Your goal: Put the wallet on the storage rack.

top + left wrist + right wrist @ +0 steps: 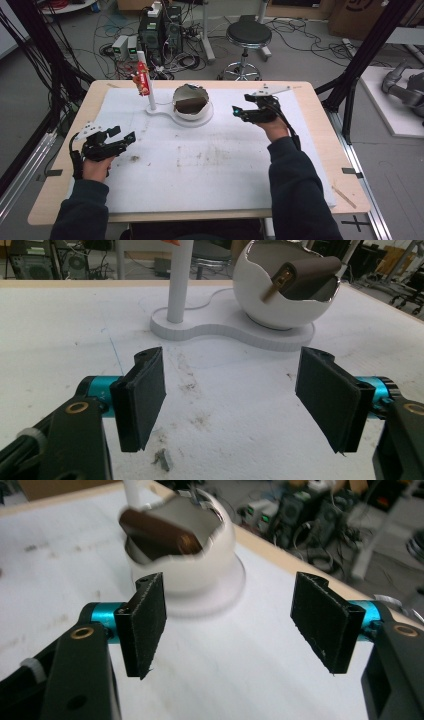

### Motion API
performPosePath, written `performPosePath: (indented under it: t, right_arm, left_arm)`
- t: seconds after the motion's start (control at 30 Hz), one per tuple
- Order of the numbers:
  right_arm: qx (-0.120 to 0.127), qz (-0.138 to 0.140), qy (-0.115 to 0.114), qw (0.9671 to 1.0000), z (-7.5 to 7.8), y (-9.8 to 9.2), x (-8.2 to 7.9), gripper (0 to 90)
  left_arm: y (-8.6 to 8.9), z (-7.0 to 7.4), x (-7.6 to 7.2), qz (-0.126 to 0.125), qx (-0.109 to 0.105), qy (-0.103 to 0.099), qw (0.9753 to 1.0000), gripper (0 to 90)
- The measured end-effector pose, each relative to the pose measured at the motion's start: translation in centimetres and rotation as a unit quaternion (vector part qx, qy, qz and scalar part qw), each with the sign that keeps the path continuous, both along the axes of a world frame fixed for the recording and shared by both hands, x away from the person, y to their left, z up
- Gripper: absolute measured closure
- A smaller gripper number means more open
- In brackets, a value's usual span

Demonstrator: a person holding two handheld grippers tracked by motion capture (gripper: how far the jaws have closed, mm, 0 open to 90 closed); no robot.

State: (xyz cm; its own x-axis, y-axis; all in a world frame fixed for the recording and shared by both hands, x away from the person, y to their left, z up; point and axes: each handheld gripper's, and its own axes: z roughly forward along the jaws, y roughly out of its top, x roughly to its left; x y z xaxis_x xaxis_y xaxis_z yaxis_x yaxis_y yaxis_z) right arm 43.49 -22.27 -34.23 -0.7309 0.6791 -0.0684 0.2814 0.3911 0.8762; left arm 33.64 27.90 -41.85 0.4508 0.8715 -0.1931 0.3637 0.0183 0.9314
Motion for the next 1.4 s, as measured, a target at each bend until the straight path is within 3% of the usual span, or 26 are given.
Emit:
performPosePath:
  t: [0.27,0.47,0.6,0.8,1.4]
  right_arm:
    - [0.002,-0.054,0.008,0.9985,-1.6,-5.8,-4.7,29.3]
    - [0.001,-0.072,0.021,0.9972,-3.6,-7.3,-6.6,28.8]
    - [0.024,-0.087,0.025,0.9956,-4.9,-8.2,-7.5,26.9]
    - [0.053,-0.093,0.024,0.9940,-4.9,-9.2,-7.9,24.8]
    - [0.044,-0.096,0.019,0.9942,-5.4,-8.9,-8.4,21.9]
  left_arm:
    - [-0.3,0.1,0.0,0.001,0.003,-0.002,1.0000,28.0]
    - [-0.7,0.2,0.1,-0.001,0.003,-0.010,0.9999,28.0]
    - [-1.1,0.5,0.0,-0.010,-0.009,-0.026,0.9996,24.9]
    - [-1.7,0.8,0.0,-0.012,0.004,-0.035,0.9993,22.4]
    - [-1.8,0.8,-0.2,-0.020,0.002,-0.024,0.9995,21.8]
